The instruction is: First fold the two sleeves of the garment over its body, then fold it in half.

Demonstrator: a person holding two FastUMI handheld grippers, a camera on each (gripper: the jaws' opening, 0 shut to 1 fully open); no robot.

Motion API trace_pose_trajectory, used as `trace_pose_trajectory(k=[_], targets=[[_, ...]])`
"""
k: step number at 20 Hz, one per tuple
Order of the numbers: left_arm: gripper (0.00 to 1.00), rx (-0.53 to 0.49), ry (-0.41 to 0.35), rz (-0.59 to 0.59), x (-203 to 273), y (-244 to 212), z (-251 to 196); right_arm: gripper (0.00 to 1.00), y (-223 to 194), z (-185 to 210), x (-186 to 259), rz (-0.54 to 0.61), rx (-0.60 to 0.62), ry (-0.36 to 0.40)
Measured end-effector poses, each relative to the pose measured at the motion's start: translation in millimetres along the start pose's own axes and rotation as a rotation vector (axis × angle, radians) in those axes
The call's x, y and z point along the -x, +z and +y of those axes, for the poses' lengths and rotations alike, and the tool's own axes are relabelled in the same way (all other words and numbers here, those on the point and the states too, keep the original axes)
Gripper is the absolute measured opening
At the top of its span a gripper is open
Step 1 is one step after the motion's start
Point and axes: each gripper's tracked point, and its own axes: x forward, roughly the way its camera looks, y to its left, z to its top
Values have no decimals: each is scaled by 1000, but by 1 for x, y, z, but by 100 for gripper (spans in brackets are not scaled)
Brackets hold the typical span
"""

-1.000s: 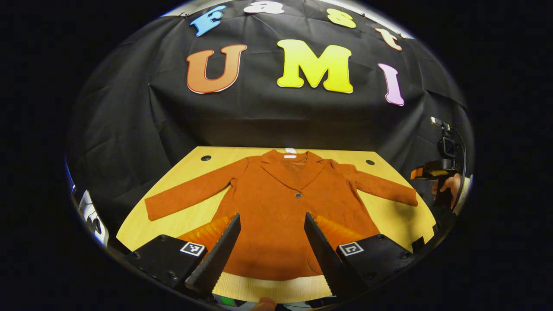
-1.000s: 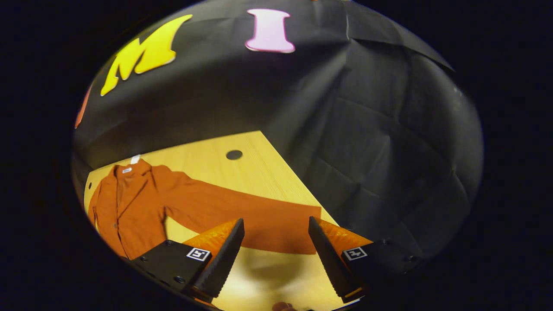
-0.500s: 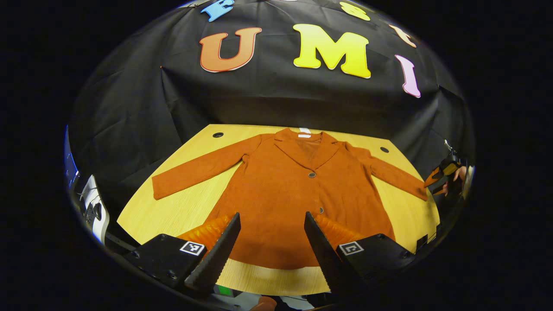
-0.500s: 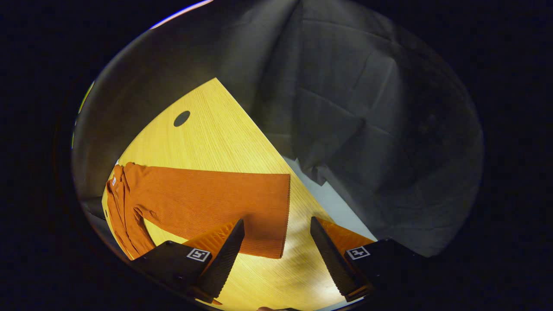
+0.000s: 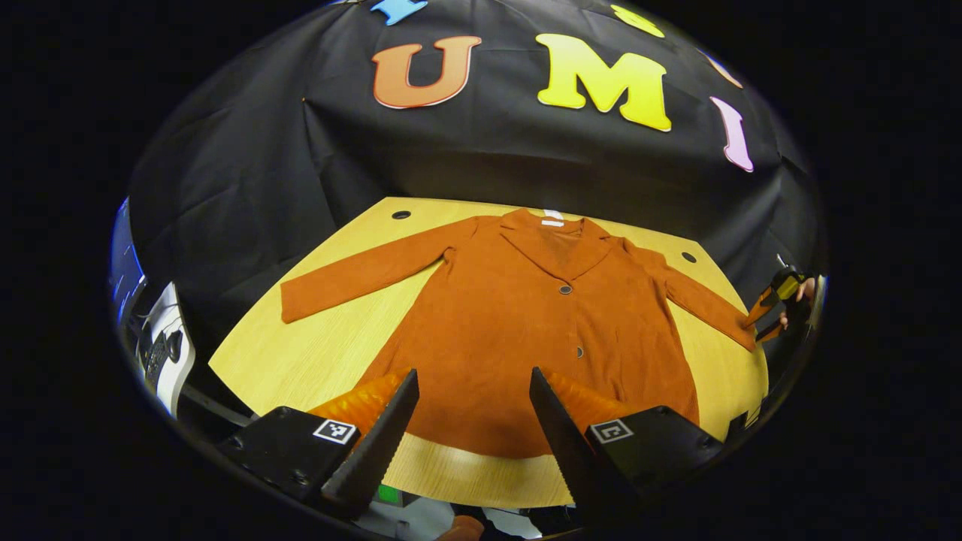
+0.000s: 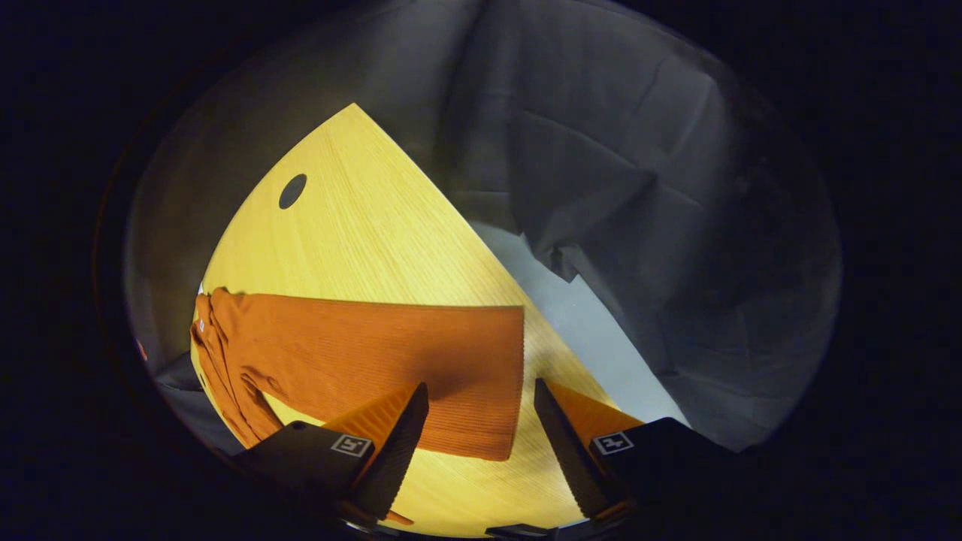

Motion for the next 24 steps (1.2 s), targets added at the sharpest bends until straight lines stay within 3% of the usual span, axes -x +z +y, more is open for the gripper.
trace_pose_trajectory(k=[3,5,6,8,11,12,14,15,16,17,18,19,21,22,24], targets=[[97,27,36,-1,1,-1,7,89,3,-3,-4,32,-39,10],[97,32,47,-3,4,-3,8,80,5,-1,-1,49,-76,35],[97,31,45,-2,7,-4,7,76,1,9,0,75,-96,99],[97,20,51,-6,11,-6,6,55,0,11,-3,99,-136,137],[96,41,57,-4,15,-10,2,43,-1,2,-6,105,-122,113],[97,50,59,-4,15,-10,1,34,-3,1,-3,106,-104,110],[96,62,69,-11,17,-8,-1,35,-3,2,-5,106,-69,103],[97,66,67,-20,17,-6,-3,31,-2,2,-4,108,-53,94],[97,64,67,-28,18,-3,-5,36,-5,8,-6,110,-50,114],[97,53,68,-37,21,-1,-5,20,-4,6,11,120,-66,137],[97,35,69,-48,24,2,-2,3,-9,14,-6,131,-76,150],[97,18,72,-63,26,5,1,11,-8,15,-5,128,-76,154],[96,-7,74,-86,33,7,10,11,-16,15,1,109,-95,160],[96,-15,76,-88,35,5,16,4,-6,18,-7,100,-123,193],[96,-36,77,-86,37,-1,27,4,-2,22,6,68,-116,202]])
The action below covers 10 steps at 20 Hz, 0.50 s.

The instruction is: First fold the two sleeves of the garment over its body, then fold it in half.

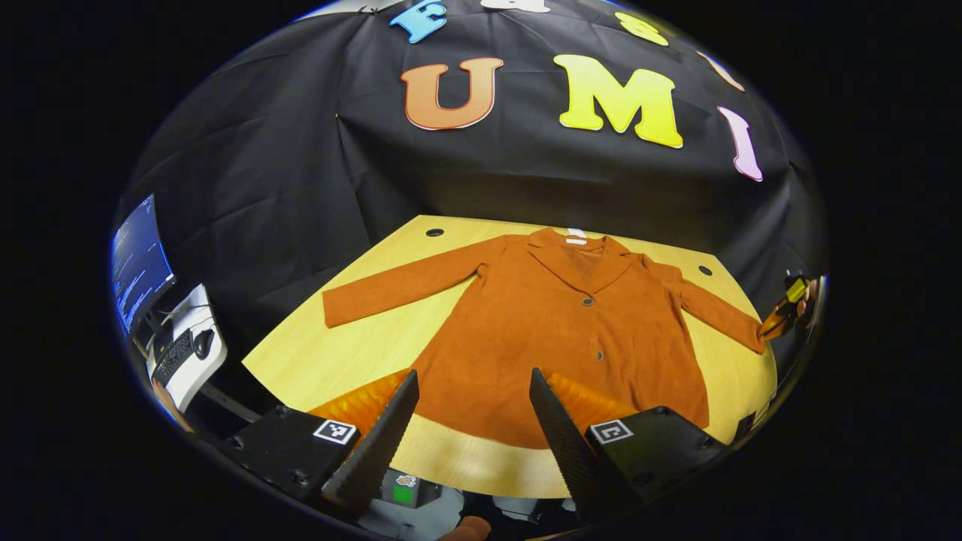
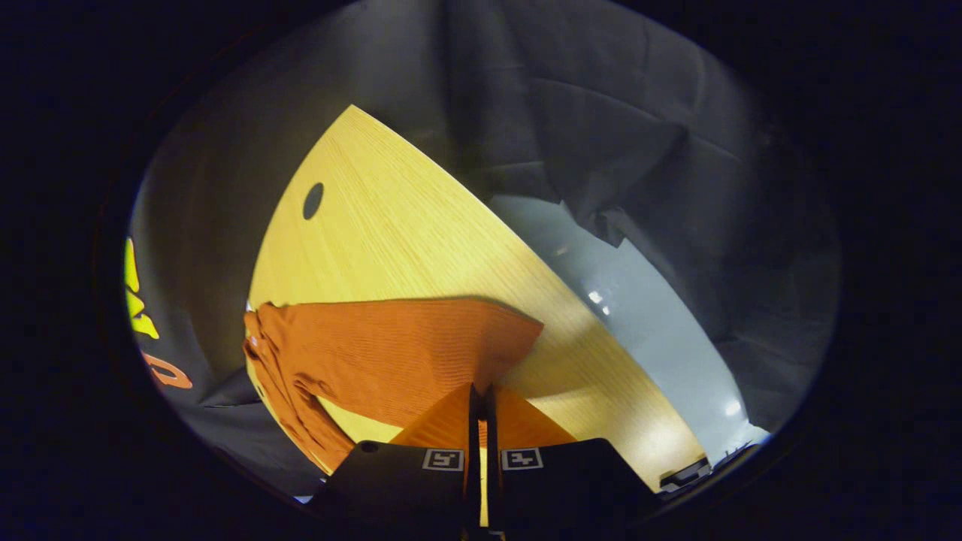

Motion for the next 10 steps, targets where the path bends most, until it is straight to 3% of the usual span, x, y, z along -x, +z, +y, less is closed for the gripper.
trace_pose_trajectory(k=[4,10], targets=[[97,-88,-14,0,-12,-5,23,4,-9,38,34,-53,98,11],[97,-61,-121,13,-41,4,28,4,-45,160,75,-92,212,102]])
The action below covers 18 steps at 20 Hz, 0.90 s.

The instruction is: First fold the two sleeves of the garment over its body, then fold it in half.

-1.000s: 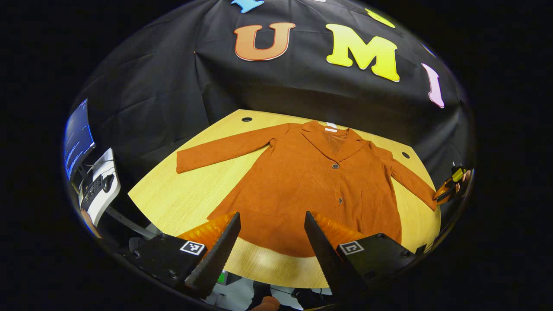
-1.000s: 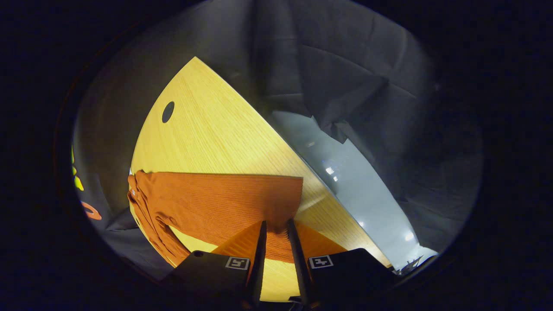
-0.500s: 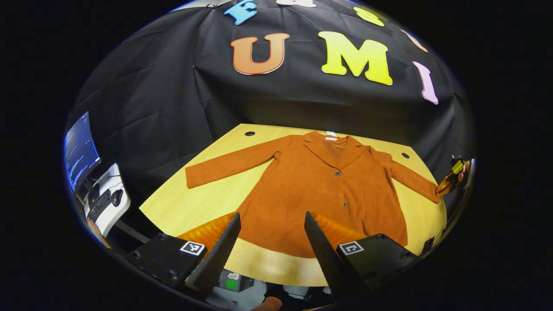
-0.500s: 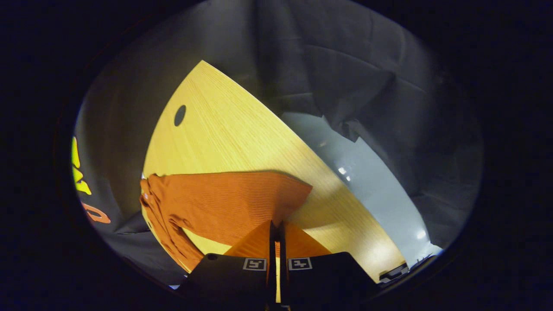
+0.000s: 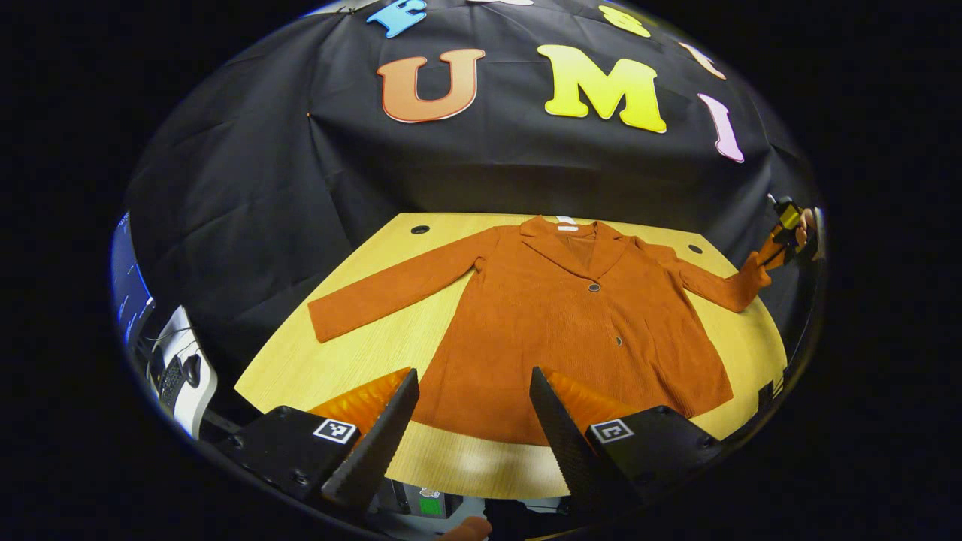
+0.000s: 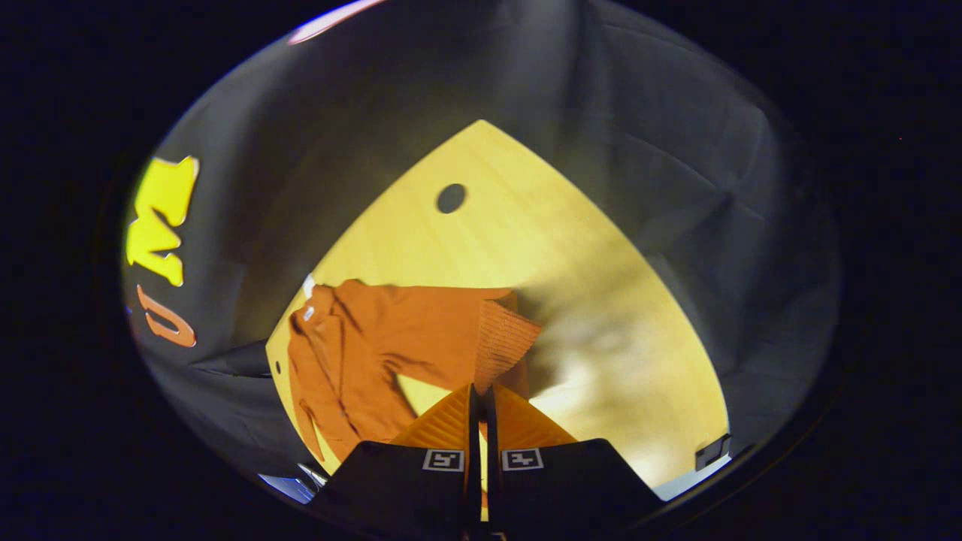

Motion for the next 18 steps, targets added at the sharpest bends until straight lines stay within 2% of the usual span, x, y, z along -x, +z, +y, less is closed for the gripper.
trace_pose_trajectory(k=[1,2,7,12,14,18], targets=[[100,7,-15,-5,-3,4,1,4,-2,27,1,-3,29,16],[97,18,-34,-4,-7,4,3,4,-6,56,1,-2,57,33],[97,34,-61,-9,-10,1,35,4,-36,195,-22,24,195,94],[96,25,-116,26,-9,-19,58,4,-99,336,-73,115,309,162],[96,34,-109,40,-11,-23,72,4,-131,381,-103,161,340,182],[97,42,-87,58,-12,-32,94,6,-178,439,-163,232,362,192]])
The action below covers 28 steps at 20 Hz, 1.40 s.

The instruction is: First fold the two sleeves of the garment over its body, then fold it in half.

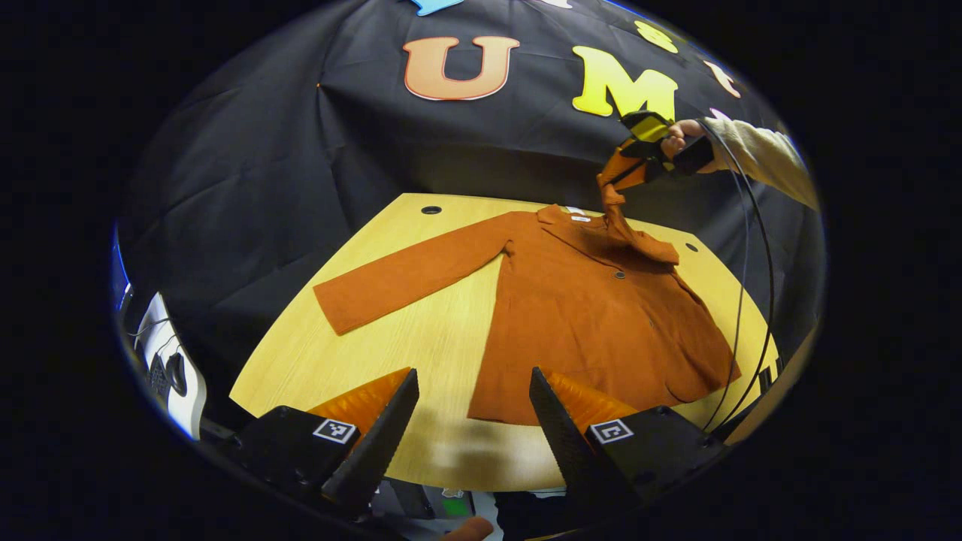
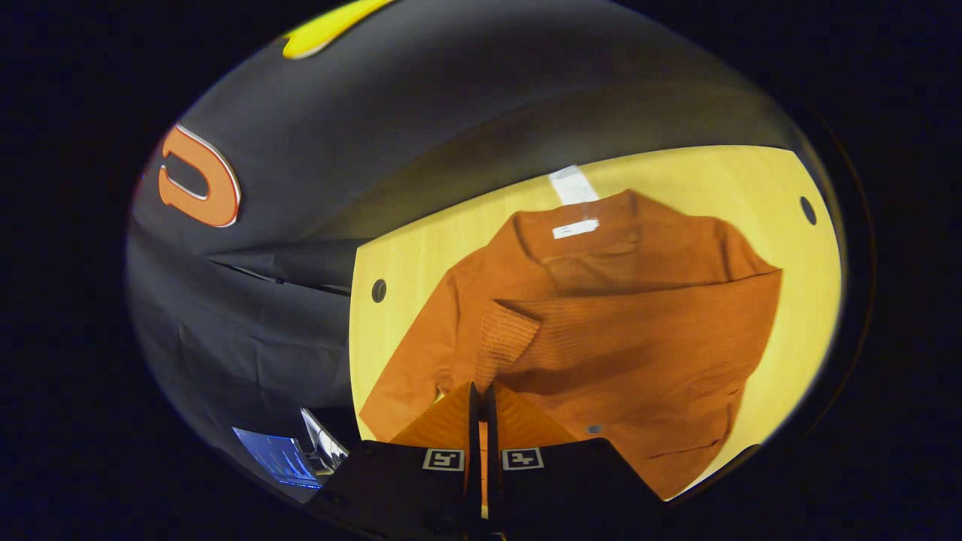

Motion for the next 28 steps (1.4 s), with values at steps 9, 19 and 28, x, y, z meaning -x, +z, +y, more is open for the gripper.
trace_pose_trajectory(k=[9,19,28], targets=[[97,86,56,20,4,-12,25,4,-15,25,-110,82,67,-79],[97,125,130,41,4,-15,30,70,-33,44,-96,86,57,-4],[97,317,329,162,-45,11,110,93,-101,17,-30,123,181,4]])
